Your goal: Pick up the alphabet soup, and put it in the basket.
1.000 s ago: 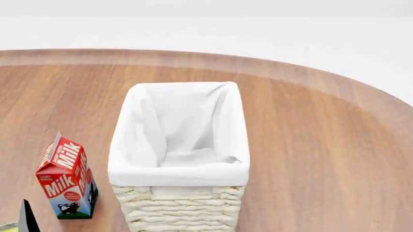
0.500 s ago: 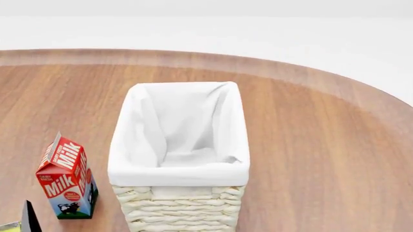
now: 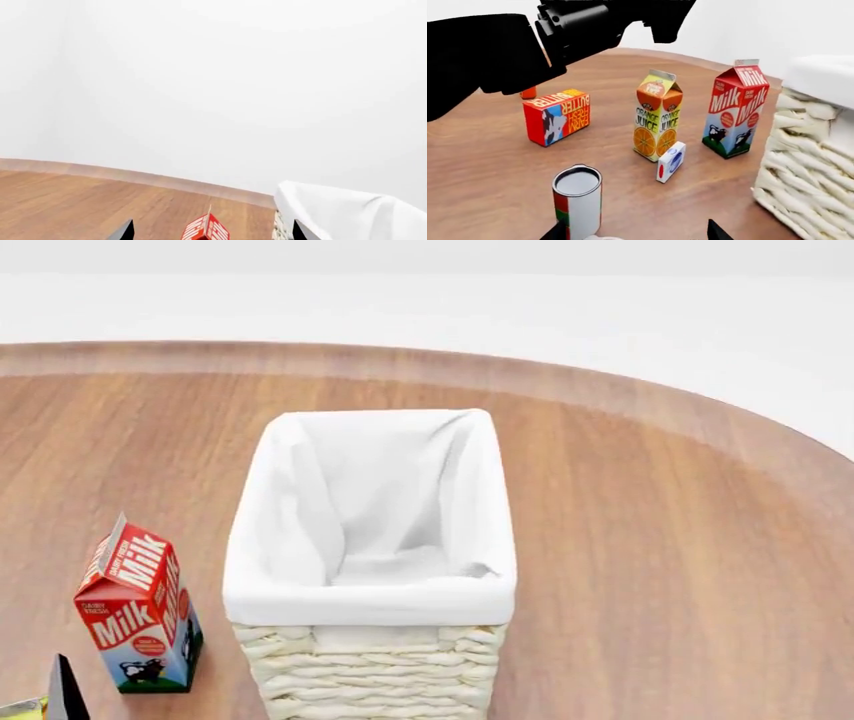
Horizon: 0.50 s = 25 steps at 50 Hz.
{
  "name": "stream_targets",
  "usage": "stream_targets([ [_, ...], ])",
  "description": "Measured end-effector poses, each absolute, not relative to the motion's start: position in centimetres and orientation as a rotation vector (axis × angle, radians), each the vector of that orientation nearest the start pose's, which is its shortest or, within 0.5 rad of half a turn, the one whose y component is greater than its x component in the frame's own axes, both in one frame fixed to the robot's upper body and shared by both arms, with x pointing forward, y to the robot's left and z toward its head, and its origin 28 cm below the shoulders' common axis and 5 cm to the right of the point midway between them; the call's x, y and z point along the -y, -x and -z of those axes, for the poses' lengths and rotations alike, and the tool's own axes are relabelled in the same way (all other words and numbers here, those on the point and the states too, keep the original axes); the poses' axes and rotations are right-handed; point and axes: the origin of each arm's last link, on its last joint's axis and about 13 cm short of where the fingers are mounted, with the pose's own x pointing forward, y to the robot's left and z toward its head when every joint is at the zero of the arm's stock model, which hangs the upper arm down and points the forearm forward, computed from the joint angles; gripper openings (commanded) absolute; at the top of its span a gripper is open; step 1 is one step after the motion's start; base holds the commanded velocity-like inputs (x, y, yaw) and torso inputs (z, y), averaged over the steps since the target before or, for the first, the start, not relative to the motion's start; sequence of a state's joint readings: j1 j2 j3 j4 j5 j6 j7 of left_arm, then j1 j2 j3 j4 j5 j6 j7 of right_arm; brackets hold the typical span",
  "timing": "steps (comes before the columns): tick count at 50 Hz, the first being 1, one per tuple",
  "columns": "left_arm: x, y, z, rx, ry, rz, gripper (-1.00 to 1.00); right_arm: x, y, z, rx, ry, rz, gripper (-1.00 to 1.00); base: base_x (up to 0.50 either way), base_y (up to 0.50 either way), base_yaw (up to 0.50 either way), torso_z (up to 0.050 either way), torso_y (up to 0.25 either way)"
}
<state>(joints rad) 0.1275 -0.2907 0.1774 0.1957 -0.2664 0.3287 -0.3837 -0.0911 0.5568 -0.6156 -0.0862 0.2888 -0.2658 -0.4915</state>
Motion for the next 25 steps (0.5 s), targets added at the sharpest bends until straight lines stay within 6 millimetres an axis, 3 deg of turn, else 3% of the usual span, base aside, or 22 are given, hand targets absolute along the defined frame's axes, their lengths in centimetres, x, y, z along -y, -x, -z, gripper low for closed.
stream_targets([
  [25, -22.70, -18.15, -5.02, 0.325, 0.106, -0.156, 1.00, 10.75, -14.56, 0.45, -0.055, 0.214, -1.173, 1.00, 0.00, 0.00, 0.00, 0.000, 0.000],
])
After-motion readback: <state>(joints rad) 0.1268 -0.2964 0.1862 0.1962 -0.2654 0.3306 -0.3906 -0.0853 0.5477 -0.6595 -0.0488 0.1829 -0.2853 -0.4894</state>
